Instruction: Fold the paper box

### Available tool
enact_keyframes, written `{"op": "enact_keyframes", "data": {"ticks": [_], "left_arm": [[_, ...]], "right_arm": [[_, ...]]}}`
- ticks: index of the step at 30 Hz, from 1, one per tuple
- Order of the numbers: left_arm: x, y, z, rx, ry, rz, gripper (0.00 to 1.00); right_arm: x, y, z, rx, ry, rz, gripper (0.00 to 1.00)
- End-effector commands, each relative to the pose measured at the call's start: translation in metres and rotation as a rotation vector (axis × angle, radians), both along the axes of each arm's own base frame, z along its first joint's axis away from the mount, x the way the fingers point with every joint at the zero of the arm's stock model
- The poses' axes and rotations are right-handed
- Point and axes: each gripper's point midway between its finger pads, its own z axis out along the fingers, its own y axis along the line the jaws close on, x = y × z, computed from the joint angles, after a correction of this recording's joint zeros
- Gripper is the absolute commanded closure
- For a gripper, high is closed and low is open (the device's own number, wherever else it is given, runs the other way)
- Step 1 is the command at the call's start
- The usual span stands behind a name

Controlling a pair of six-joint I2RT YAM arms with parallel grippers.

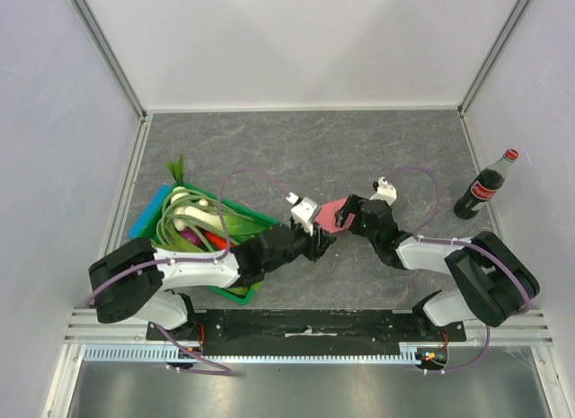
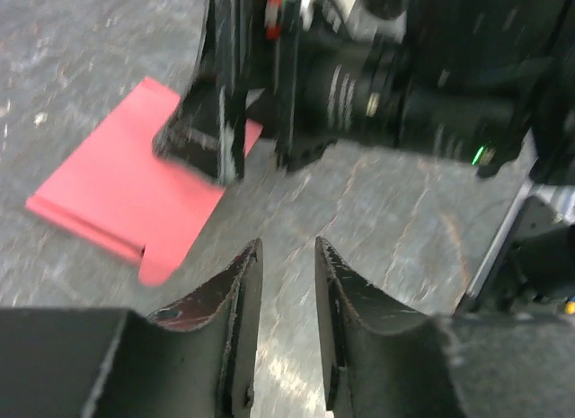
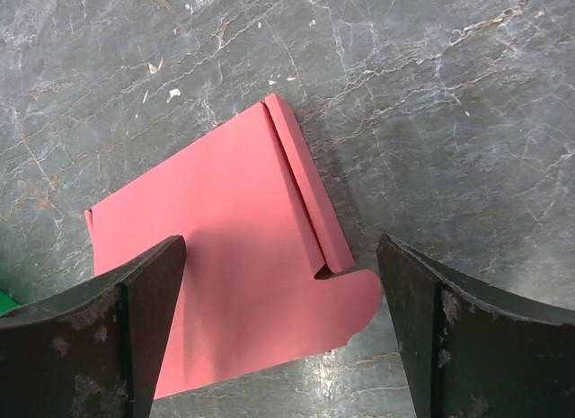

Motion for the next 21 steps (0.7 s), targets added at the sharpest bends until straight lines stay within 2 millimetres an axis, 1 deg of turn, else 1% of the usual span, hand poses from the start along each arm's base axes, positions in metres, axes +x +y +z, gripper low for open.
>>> {"op": "enact_keyframes", "data": {"ticks": [1,2,3,4,5,6,7,8,9,10,12,13,14,15,16,17,18,19,21], "left_arm": [[0.013,-0.022,0.020,0.025,0.190,-0.035,0.76],[0.020,-0.023,0.018,0.029,0.204,-0.019,0.80],[0.033,-0.022,0.003,0.056,0.231,0.007,0.81],[0.042,-0.027,0.007,0.043,0.249,0.020,0.82],[0.050,-0.028,-0.004,0.059,0.276,0.035,0.85],[0.062,-0.026,-0.023,0.088,0.313,0.060,0.87],[0.070,-0.030,-0.028,0.090,0.326,0.075,0.89],[0.076,-0.029,-0.038,0.109,0.338,0.098,0.91],[0.082,-0.026,-0.066,0.159,0.377,0.121,0.93],[0.088,-0.030,-0.070,0.163,0.388,0.122,0.94],[0.095,-0.027,-0.092,0.210,0.397,0.151,0.95],[0.098,-0.026,-0.110,0.246,0.409,0.160,0.96],[0.098,-0.024,-0.120,0.268,0.422,0.168,0.97],[0.100,-0.021,-0.127,0.285,0.429,0.179,0.97],[0.098,-0.016,-0.139,0.311,0.441,0.188,0.98],[0.098,-0.013,-0.143,0.320,0.443,0.196,0.98],[0.097,-0.011,-0.146,0.326,0.442,0.201,0.98],[0.094,-0.006,-0.152,0.340,0.447,0.202,0.98],[0.093,-0.006,-0.149,0.331,0.435,0.191,0.98]], "right_arm": [[-0.006,-0.015,-0.019,-0.082,0.000,-0.008,0.07],[-0.006,-0.014,-0.020,-0.080,0.002,-0.004,0.12],[-0.004,-0.013,-0.020,-0.073,-0.009,-0.007,0.13],[-0.007,-0.015,-0.024,-0.076,-0.002,-0.007,0.14],[-0.007,-0.016,-0.024,-0.070,-0.002,-0.018,0.15],[-0.007,-0.018,-0.026,-0.077,0.003,-0.028,0.15],[-0.008,-0.020,-0.028,-0.083,0.014,-0.036,0.16],[-0.009,-0.020,-0.028,-0.076,0.019,-0.048,0.16],[-0.010,-0.023,-0.031,-0.084,0.033,-0.060,0.16],[-0.012,-0.023,-0.032,-0.080,0.041,-0.059,0.17],[-0.015,-0.024,-0.033,-0.078,0.059,-0.068,0.24],[-0.016,-0.025,-0.031,-0.071,0.056,-0.072,0.26],[-0.016,-0.025,-0.029,-0.068,0.053,-0.075,0.29],[-0.019,-0.029,-0.031,-0.089,0.072,-0.077,0.30],[-0.015,-0.029,-0.019,-0.088,0.048,-0.081,0.30],[-0.014,-0.033,-0.014,-0.100,0.047,-0.089,0.30],[-0.016,-0.039,-0.013,-0.123,0.068,-0.093,0.29],[-0.010,-0.038,0.005,-0.111,0.023,-0.081,0.29],[-0.006,-0.040,0.017,-0.087,0.011,-0.052,0.29]]}}
